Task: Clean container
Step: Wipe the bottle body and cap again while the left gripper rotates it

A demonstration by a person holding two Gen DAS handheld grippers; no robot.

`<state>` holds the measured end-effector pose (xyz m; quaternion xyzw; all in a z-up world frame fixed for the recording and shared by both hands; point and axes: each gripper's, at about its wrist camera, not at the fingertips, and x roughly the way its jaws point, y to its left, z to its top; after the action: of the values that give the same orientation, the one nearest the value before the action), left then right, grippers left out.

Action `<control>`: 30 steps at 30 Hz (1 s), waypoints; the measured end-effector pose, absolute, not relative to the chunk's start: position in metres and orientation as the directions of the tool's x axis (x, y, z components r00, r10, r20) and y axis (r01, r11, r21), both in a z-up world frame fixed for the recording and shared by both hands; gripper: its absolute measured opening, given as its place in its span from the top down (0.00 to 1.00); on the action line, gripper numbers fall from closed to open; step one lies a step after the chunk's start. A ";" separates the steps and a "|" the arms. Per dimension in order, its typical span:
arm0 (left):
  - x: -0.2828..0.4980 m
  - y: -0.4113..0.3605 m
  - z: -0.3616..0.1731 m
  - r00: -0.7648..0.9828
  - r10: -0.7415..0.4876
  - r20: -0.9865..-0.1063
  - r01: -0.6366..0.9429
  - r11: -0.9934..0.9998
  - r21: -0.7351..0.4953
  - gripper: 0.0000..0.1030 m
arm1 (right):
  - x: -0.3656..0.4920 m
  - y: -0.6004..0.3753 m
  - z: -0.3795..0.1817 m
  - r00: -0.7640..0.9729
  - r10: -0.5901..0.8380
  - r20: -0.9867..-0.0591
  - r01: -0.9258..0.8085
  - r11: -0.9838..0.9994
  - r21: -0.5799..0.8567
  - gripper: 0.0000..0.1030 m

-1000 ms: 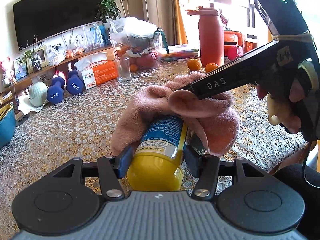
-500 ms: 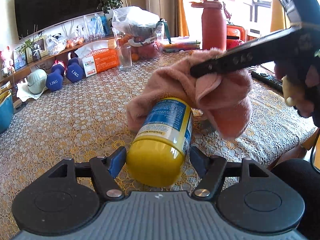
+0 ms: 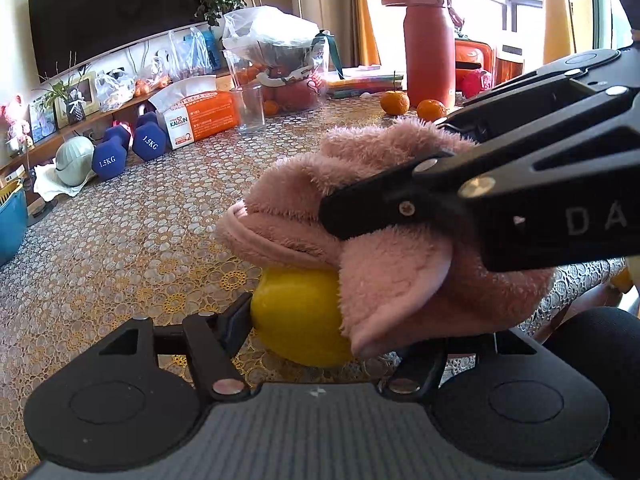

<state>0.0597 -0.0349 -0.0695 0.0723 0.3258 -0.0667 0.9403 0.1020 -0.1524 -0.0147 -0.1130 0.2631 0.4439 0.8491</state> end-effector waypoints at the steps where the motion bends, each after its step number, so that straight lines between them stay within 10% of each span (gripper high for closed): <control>1: 0.060 -0.035 -0.069 0.776 -0.076 -0.626 0.171 0.981 0.093 0.36 | 0.103 -0.151 -0.016 0.470 0.691 -0.549 -0.812 0.582 0.038 0.79; 30: 0.102 -0.052 -0.020 0.822 -0.080 -0.564 0.219 0.958 0.183 0.38 | 0.185 -0.206 -0.035 0.557 0.619 -0.553 -0.673 0.727 0.137 0.79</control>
<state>0.1017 -0.0520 -0.0196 0.1207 0.2876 -0.0789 0.9468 0.1846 -0.2059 -0.0349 -0.0452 0.2951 0.3666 0.8812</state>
